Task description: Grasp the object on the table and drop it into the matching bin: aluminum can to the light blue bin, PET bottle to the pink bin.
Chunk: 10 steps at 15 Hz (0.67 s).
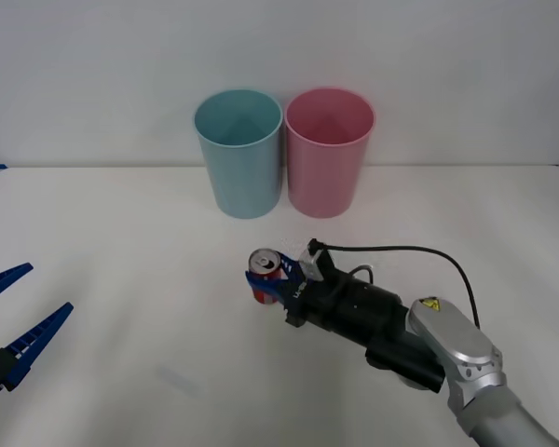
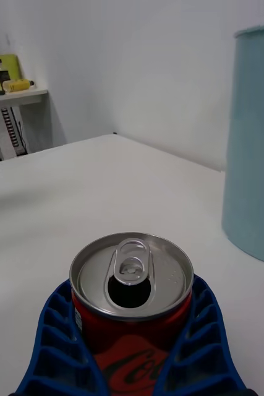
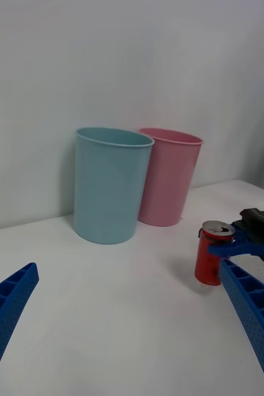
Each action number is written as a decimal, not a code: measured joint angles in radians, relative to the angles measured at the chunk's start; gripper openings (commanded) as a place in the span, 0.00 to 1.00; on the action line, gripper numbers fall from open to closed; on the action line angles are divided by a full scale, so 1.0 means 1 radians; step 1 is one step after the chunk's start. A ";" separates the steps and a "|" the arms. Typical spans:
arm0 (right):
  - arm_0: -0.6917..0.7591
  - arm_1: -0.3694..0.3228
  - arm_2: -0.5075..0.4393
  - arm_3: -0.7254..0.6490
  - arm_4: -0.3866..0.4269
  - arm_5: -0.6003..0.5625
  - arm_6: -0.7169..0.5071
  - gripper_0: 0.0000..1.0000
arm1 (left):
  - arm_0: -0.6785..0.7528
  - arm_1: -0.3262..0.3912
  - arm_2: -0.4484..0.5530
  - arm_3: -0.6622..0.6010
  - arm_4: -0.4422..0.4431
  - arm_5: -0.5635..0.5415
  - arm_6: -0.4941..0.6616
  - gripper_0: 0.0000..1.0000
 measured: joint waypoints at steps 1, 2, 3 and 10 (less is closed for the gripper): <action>0.014 -0.014 0.000 -0.032 0.003 0.000 -0.023 0.00 | 0.000 0.000 0.000 0.000 0.000 0.000 0.000 1.00; 0.031 -0.032 0.000 -0.075 0.008 0.002 -0.054 0.00 | 0.000 0.000 0.000 0.000 0.000 0.000 0.000 1.00; 0.051 -0.052 0.001 -0.119 0.010 0.005 -0.084 0.00 | 0.000 0.000 0.000 0.000 0.000 0.000 0.000 1.00; 0.182 -0.188 -0.048 -0.448 0.011 0.041 -0.308 0.00 | 0.000 0.000 0.000 0.000 0.000 0.000 0.000 1.00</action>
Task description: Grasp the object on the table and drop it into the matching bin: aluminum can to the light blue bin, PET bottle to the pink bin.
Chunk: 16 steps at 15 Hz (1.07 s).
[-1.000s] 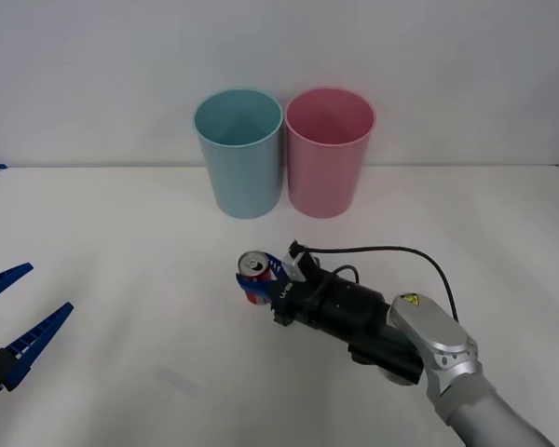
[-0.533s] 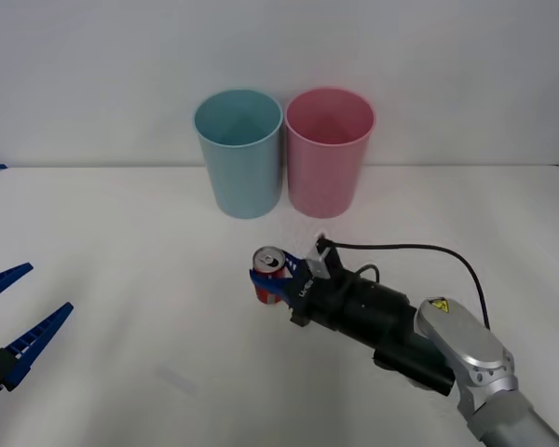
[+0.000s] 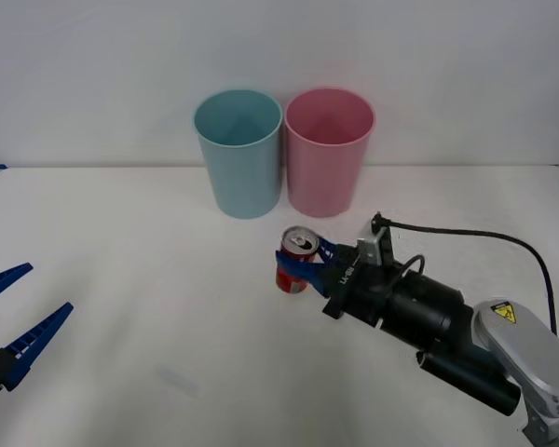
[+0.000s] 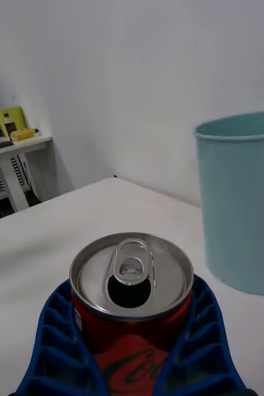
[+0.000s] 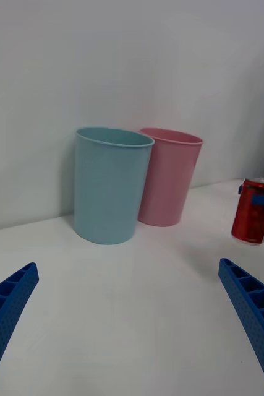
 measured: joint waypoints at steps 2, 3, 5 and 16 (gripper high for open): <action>0.020 -0.015 -0.034 -0.063 0.000 0.001 -0.058 0.00 | 0.000 0.000 0.000 0.000 0.000 0.000 0.000 1.00; 0.025 -0.020 -0.052 -0.092 0.000 0.001 -0.088 0.00 | 0.000 0.000 0.000 0.000 0.000 0.000 0.000 1.00; 0.025 -0.031 -0.083 -0.139 0.000 0.010 -0.147 0.00 | 0.000 0.000 0.000 0.000 0.000 0.000 0.000 1.00; -0.186 -0.117 -0.126 -0.171 -0.004 0.155 -0.393 0.00 | 0.000 0.000 0.000 0.000 0.000 0.000 0.000 1.00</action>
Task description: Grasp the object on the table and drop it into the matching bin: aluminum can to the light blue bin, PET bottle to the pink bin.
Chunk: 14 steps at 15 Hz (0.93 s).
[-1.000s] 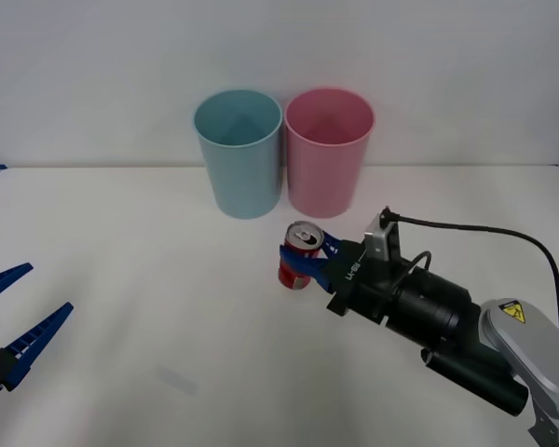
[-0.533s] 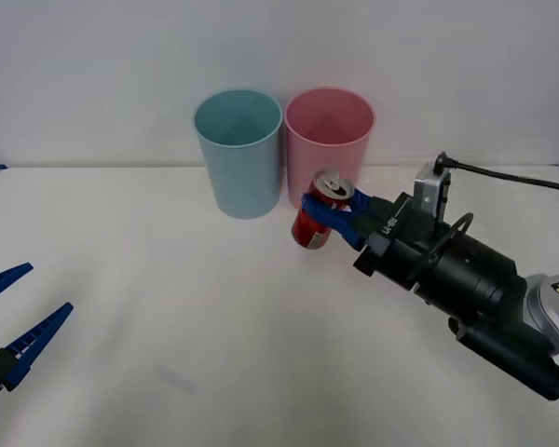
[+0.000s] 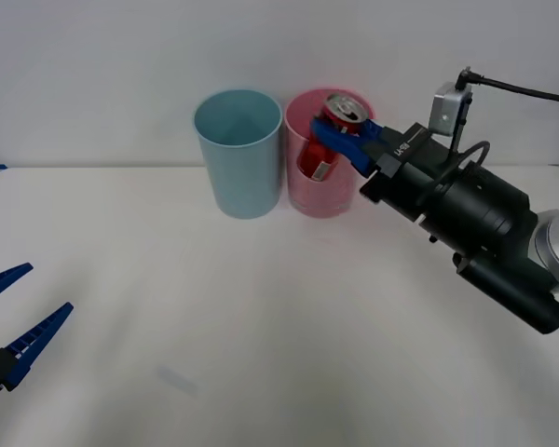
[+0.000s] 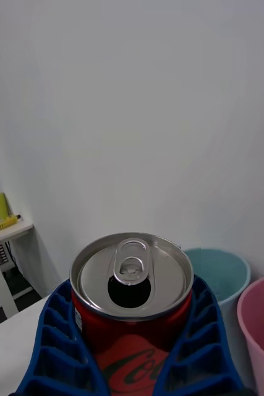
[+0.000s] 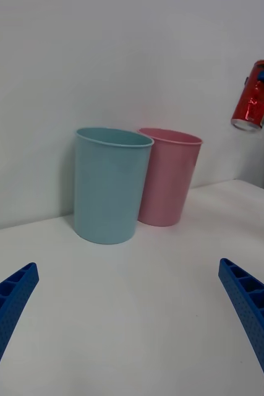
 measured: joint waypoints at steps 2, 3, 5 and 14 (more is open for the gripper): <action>-0.096 -0.004 0.014 0.081 0.022 0.000 -0.006 0.00 | 0.000 0.000 0.000 0.000 0.000 0.000 0.000 1.00; -0.156 -0.004 0.029 0.137 0.025 0.000 -0.009 0.00 | 0.000 0.000 0.000 0.000 0.000 0.000 0.000 1.00; -0.270 -0.003 0.072 0.247 0.025 0.009 -0.011 0.00 | 0.000 0.000 0.000 0.000 0.000 0.000 0.000 1.00; -0.658 0.172 0.162 0.734 0.059 0.048 0.013 0.00 | 0.000 0.000 0.000 0.000 0.000 0.000 0.000 1.00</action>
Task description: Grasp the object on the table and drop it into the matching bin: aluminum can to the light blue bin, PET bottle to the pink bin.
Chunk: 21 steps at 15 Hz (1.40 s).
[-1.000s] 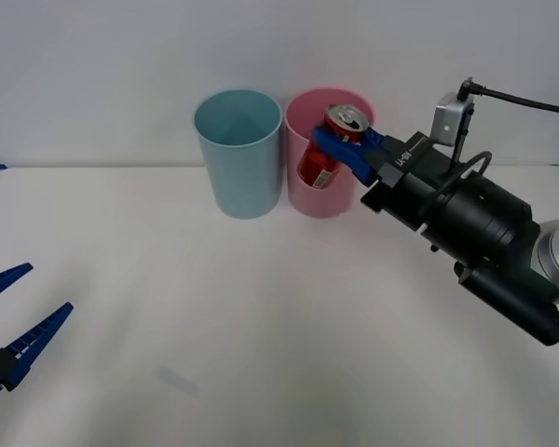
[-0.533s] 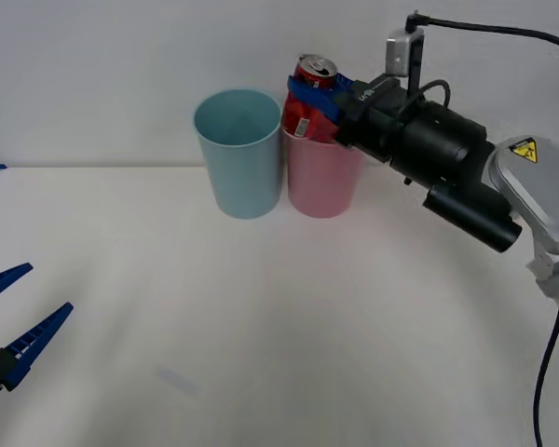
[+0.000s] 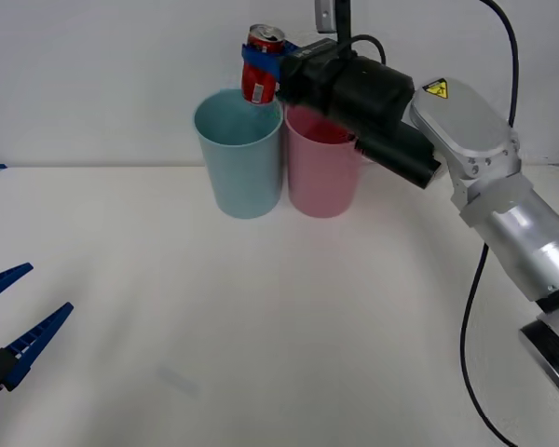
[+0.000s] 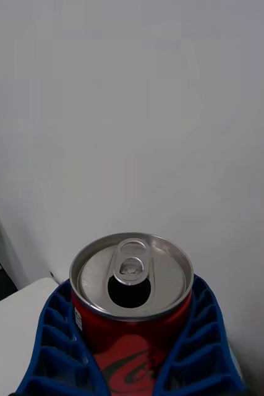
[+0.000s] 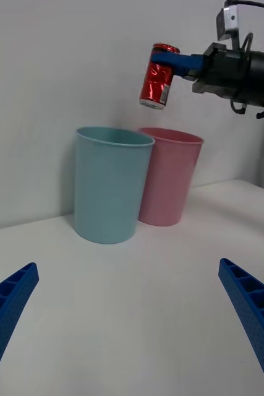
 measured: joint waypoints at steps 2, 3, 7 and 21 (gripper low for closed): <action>-0.057 0.041 0.000 0.082 0.005 0.013 0.013 0.00 | 0.000 0.000 0.000 0.000 0.000 0.000 0.000 1.00; -0.081 0.059 0.001 0.115 0.008 0.027 0.020 0.00 | 0.000 0.000 0.000 0.000 0.000 0.000 0.000 1.00; -0.132 0.105 0.025 0.193 0.009 0.115 0.045 0.00 | 0.000 0.000 0.000 0.000 0.000 0.000 0.000 1.00; -0.132 0.117 0.048 0.196 0.005 0.179 0.059 1.00 | 0.000 0.000 0.000 0.000 0.000 0.000 0.000 1.00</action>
